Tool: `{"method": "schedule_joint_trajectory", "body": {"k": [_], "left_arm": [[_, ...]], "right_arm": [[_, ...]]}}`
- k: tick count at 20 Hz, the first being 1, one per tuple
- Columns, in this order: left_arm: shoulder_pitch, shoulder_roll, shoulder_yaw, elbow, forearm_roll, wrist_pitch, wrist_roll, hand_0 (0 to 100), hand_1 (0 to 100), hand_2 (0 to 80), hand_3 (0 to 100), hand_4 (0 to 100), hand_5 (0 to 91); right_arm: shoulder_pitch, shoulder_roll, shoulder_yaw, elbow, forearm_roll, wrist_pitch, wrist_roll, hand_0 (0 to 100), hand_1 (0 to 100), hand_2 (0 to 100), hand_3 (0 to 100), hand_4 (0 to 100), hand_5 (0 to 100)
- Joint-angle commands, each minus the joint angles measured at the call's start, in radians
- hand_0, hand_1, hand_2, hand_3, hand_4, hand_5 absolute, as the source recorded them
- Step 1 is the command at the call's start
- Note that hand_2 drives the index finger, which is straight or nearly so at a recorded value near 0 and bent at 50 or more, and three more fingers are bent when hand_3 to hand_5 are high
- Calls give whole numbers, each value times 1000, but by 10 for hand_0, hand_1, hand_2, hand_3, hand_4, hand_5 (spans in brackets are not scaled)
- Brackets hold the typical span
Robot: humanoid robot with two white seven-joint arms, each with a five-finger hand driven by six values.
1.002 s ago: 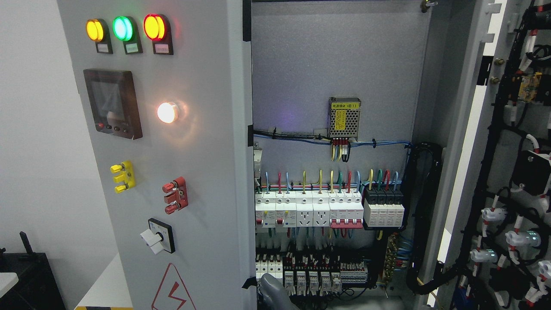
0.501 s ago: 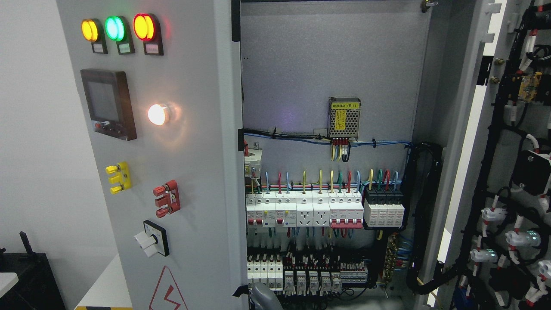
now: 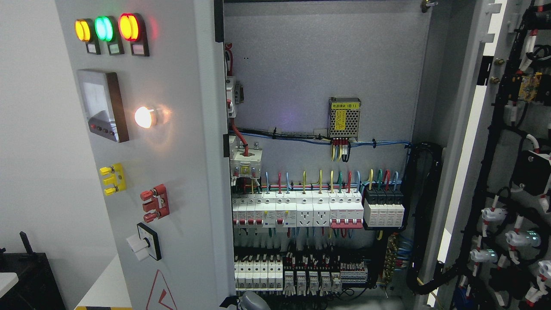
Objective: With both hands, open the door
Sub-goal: 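Keep swinging the door wide open with the right hand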
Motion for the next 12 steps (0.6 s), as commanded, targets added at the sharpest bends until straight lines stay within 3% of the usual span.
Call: {"method": "schedule_joint_trajectory", "body": {"k": [1, 8, 12], "left_arm": [[32, 0, -12, -9, 1, 0, 0, 0, 0, 0, 0, 32, 0], [32, 0, -12, -9, 1, 0, 0, 0, 0, 0, 0, 32, 0], [32, 0, -12, -9, 1, 0, 0, 0, 0, 0, 0, 33, 0]], "right_arm": [[3, 11, 62, -31, 0, 1, 2, 0, 0, 0, 0, 0, 0], [3, 23, 96, -40, 0, 0, 2, 0, 0, 0, 0, 0, 0], [5, 52, 123, -39, 0, 1, 2, 0, 0, 0, 0, 0, 0]]}}
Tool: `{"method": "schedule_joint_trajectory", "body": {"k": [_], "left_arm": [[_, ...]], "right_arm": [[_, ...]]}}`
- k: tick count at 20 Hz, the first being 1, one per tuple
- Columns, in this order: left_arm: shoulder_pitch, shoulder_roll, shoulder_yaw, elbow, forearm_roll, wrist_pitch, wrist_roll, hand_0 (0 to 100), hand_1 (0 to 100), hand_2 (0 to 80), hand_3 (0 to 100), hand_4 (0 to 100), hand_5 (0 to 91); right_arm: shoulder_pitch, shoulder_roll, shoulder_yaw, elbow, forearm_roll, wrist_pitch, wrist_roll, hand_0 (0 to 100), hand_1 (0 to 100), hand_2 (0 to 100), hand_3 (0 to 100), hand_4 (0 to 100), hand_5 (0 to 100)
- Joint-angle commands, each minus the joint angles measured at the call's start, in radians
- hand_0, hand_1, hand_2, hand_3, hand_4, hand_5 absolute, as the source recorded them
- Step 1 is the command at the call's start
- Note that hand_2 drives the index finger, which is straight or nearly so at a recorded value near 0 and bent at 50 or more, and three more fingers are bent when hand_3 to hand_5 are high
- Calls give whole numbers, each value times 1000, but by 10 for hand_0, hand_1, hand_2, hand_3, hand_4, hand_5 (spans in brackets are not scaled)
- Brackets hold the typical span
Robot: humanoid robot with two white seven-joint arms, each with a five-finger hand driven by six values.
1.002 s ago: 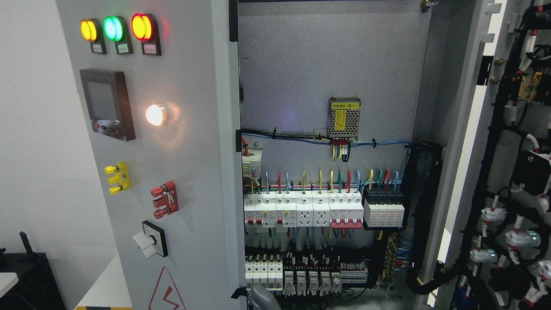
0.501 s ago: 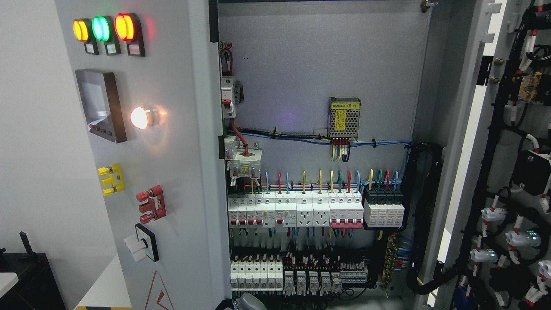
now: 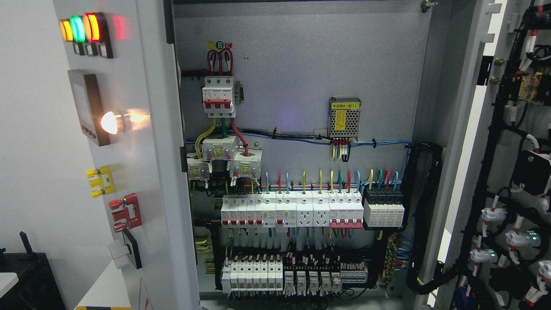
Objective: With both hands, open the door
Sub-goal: 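Keep swinging the door wide open with the right hand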
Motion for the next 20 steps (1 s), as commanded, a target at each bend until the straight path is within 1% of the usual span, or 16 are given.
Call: {"method": "schedule_joint_trajectory", "body": {"k": [1, 3, 5, 14, 18, 20], "left_arm": [[32, 0, -12, -9, 0, 0, 0, 0, 0, 0, 0, 33, 0], [32, 0, -12, -9, 0, 0, 0, 0, 0, 0, 0, 33, 0], [32, 0, -12, -9, 0, 0, 0, 0, 0, 0, 0, 33, 0], [32, 0, -12, -9, -1, 0, 0, 0, 0, 0, 0, 33, 0], [32, 0, -12, -9, 0, 0, 0, 0, 0, 0, 0, 33, 0], [32, 0, -12, -9, -1, 0, 0, 0, 0, 0, 0, 33, 0]], "right_arm": [[1, 37, 68, -14, 0, 4, 0, 0, 0, 0, 0, 0, 0], [1, 57, 81, -14, 0, 7, 0, 0, 0, 0, 0, 0, 0], [1, 63, 95, -14, 2, 9, 0, 0, 0, 0, 0, 0, 0], [0, 63, 121, -12, 29, 12, -9, 0, 0, 0, 0, 0, 0], [-6, 63, 147, -11, 35, 12, -11, 0, 0, 0, 0, 0, 0], [-10, 64, 149, -6, 38, 12, -14, 0, 0, 0, 0, 0, 0]]}}
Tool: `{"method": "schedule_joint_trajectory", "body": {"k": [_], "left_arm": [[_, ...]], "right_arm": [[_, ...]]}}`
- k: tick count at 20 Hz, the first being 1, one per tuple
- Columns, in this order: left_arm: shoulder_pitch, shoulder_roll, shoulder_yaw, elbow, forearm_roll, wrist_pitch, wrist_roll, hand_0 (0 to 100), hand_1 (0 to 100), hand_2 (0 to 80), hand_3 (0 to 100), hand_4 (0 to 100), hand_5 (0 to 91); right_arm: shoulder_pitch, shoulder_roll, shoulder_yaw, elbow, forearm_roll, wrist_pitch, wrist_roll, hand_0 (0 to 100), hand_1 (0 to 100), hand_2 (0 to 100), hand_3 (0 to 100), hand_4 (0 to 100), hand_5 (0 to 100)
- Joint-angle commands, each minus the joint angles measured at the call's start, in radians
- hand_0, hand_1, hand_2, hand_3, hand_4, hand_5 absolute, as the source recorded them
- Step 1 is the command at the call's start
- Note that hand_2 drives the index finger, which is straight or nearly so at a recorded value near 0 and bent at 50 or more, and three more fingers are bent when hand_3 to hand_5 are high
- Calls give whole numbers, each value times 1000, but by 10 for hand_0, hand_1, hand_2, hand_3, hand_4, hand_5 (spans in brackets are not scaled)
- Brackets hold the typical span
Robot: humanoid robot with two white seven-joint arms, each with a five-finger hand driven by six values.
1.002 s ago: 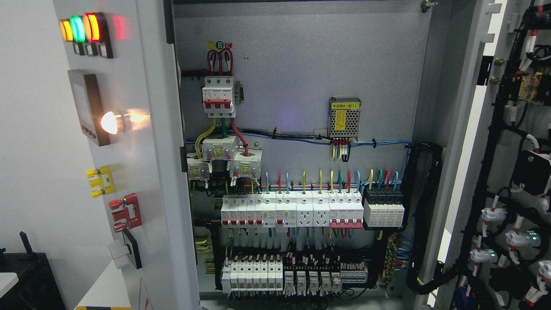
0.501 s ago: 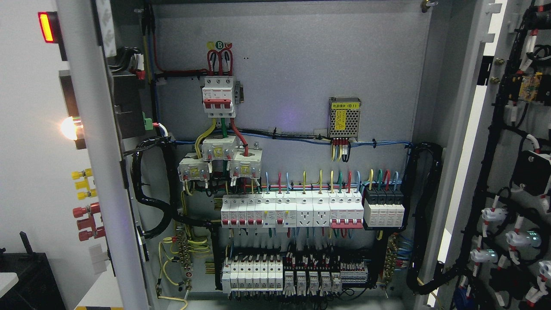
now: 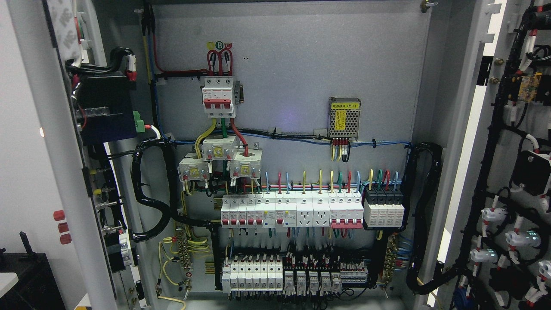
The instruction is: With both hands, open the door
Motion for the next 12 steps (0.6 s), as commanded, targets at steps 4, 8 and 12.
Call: {"method": "schedule_joint_trajectory", "body": {"k": [4, 8, 12], "left_arm": [[32, 0, -12, -9, 0, 0, 0, 0, 0, 0, 0, 33, 0], [32, 0, -12, -9, 0, 0, 0, 0, 0, 0, 0, 32, 0], [32, 0, -12, -9, -1, 0, 0, 0, 0, 0, 0, 32, 0]], "right_arm": [[-10, 24, 68, 5, 47, -1, -3, 0, 0, 0, 0, 0, 0], [-39, 28, 82, 7, 49, -1, -3, 0, 0, 0, 0, 0, 0], [-62, 46, 92, 19, 50, -1, -13, 0, 0, 0, 0, 0, 0]]}}
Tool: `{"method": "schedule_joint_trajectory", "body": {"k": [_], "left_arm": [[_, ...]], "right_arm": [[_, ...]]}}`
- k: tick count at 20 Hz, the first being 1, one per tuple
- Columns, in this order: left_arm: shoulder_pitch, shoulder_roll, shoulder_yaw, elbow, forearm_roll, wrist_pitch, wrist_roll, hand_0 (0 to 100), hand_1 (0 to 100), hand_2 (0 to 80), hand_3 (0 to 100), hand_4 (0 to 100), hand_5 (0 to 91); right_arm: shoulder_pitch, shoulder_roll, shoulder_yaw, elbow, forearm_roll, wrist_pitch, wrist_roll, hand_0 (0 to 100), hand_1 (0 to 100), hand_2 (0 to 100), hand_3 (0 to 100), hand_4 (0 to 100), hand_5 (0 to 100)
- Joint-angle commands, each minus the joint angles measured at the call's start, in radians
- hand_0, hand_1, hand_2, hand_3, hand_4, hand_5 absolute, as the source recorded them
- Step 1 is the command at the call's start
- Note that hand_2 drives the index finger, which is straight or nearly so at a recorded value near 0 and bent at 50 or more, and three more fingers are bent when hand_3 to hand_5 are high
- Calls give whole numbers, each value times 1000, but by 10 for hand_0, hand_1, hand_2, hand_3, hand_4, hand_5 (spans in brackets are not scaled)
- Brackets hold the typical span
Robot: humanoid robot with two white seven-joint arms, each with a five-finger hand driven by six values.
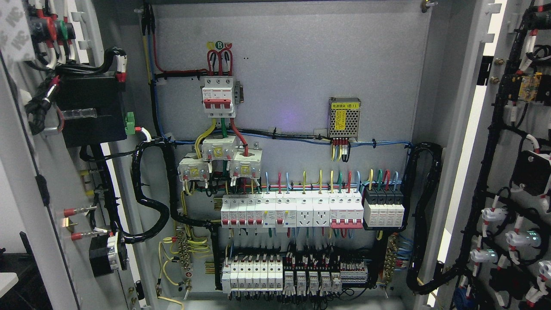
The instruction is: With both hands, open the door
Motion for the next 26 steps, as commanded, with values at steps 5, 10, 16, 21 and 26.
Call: {"method": "schedule_joint_trajectory", "body": {"k": [5, 10, 16, 21, 26], "left_arm": [[32, 0, -12, -9, 1, 0, 0, 0, 0, 0, 0, 32, 0], [32, 0, -12, -9, -1, 0, 0, 0, 0, 0, 0, 33, 0], [31, 0, -12, -9, 1, 0, 0, 0, 0, 0, 0, 33, 0], [32, 0, -12, -9, 1, 0, 0, 0, 0, 0, 0, 32, 0], [31, 0, -12, -9, 1, 0, 0, 0, 0, 0, 0, 33, 0]], "right_arm": [[-54, 57, 51, 29, 12, 18, -10, 0, 0, 0, 0, 0, 0], [-54, 63, 53, 30, 33, 23, -10, 0, 0, 0, 0, 0, 0], [-53, 62, 54, 30, 74, 22, -10, 0, 0, 0, 0, 0, 0], [-44, 58, 37, 47, 76, 9, -8, 0, 0, 0, 0, 0, 0], [-42, 45, -65, 86, 81, 9, -10, 0, 0, 0, 0, 0, 0]]}}
